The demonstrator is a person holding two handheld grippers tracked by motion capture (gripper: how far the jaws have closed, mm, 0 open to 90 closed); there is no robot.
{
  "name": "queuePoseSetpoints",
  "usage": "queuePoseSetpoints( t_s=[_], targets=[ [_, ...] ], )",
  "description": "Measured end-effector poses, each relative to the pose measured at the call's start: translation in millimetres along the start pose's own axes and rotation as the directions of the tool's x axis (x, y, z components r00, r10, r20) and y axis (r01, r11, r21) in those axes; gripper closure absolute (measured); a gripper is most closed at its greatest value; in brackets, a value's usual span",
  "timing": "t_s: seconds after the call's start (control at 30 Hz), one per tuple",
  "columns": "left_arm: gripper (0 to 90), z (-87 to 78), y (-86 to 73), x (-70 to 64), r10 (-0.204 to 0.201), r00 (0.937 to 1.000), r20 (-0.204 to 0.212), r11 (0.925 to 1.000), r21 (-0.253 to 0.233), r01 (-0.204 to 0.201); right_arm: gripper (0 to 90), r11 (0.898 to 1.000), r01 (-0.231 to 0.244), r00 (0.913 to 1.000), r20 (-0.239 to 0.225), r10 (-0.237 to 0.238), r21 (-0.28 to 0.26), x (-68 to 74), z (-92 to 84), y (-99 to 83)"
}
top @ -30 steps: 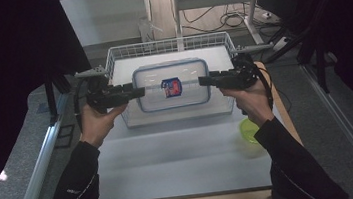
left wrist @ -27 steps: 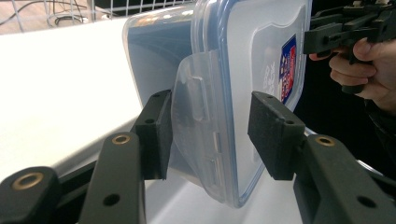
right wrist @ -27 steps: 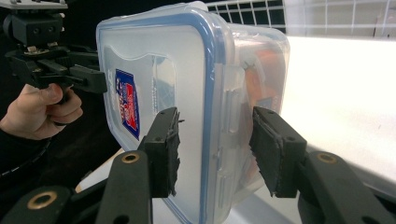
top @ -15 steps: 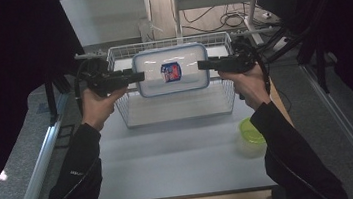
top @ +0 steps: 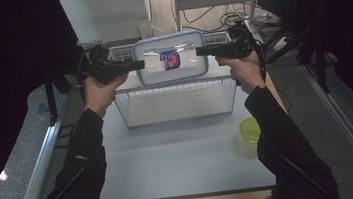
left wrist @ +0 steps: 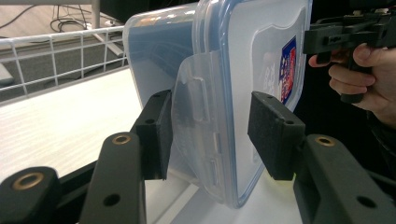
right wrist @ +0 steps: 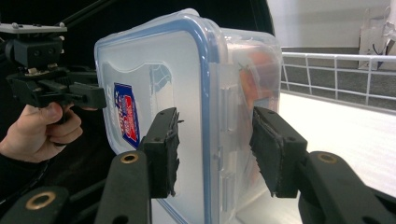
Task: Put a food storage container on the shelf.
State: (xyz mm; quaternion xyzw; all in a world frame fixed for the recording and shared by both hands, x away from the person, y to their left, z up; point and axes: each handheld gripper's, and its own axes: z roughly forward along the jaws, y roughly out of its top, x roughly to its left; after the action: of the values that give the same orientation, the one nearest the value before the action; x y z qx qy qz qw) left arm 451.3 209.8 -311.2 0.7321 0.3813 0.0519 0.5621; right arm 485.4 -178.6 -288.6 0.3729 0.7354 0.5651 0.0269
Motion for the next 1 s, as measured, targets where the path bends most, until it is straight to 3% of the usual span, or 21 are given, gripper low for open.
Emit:
queuePoseSetpoints(
  t_s=[0.5, 0.83, 1.0],
  targets=[
    [50.3, 9.5, 5.4, 9.9, -0.027, 0.9995, -0.015, 0.9996, 0.006, 0.027, 52.0, 0.995, -0.098, 0.9951, -0.016, 0.098, -0.005, -21.0, 11.9, -3.2],
    [44.0, 12.8, 3.1, 6.8, 0.047, 0.9967, -0.066, 0.9989, 0.008, -0.046, 50.1, 0.997, -0.079, 0.9968, 0.008, 0.079, -0.011, -20.6, 16.3, -7.1],
    [41.9, 14.1, 4.1, 7.0, 0.05, 0.9958, -0.076, 0.9986, 0.017, -0.049, 49.0, 0.997, -0.072, 0.9973, 0.015, 0.072, -0.008, -20.9, 18.3, -9.4]
  ],
)
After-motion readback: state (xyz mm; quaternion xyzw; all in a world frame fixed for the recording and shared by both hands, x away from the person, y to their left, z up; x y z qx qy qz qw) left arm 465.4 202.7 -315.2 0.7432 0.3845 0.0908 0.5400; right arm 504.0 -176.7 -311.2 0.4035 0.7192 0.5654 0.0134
